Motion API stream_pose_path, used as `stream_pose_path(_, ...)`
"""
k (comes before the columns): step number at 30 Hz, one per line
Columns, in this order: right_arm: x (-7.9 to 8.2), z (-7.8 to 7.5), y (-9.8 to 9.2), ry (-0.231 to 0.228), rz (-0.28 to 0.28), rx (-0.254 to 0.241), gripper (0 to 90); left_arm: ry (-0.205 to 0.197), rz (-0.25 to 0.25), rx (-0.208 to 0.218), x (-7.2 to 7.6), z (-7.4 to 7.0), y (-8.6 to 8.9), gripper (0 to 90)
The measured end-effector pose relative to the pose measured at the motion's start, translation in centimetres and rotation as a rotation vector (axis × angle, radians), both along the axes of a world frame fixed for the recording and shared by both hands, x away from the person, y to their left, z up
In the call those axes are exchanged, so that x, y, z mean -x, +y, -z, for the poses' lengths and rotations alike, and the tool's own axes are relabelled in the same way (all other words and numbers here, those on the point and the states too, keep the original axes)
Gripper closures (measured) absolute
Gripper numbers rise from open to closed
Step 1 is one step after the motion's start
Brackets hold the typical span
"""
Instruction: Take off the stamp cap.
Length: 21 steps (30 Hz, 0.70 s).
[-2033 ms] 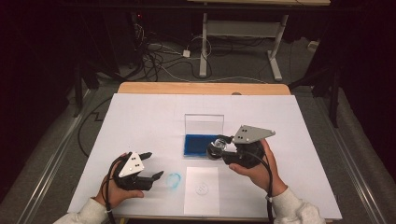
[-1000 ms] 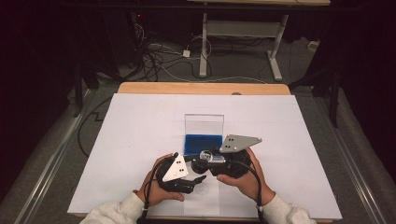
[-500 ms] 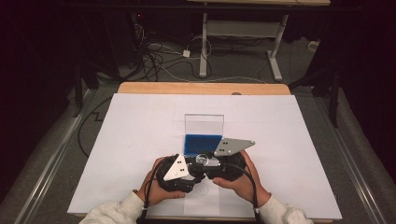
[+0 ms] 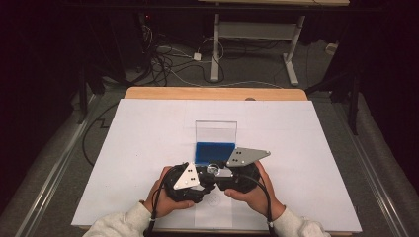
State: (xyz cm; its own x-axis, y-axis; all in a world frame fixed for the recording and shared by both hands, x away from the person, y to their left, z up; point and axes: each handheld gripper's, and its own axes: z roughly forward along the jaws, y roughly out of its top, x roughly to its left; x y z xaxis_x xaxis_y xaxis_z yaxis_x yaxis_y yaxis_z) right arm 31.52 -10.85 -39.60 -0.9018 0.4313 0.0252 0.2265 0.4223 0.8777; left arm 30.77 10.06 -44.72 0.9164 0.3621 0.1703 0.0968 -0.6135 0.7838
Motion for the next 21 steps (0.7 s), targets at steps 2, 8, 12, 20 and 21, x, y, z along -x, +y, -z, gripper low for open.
stream_pose_path(2,0.1,0.1,0.1,-0.006,0.002,0.004,57.0,0.016,0.008,0.002,-0.1,0.1,0.1,37.0)
stream_pose_path(8,0.3,0.5,0.3,-0.013,0.006,0.008,57.1,0.060,0.022,0.011,-0.3,0.5,0.1,37.0)
stream_pose_path(12,0.5,0.8,0.4,-0.023,0.013,0.006,57.1,0.082,0.030,0.021,-0.4,0.6,0.1,37.0)
stream_pose_path(20,1.2,0.4,0.3,-0.067,0.005,-0.021,57.2,0.199,-0.060,0.099,-2.0,1.4,2.0,37.2)
stream_pose_path(21,1.4,-0.1,0.1,-0.063,-0.014,-0.046,57.1,0.183,-0.056,0.088,-2.0,1.2,2.3,37.2)
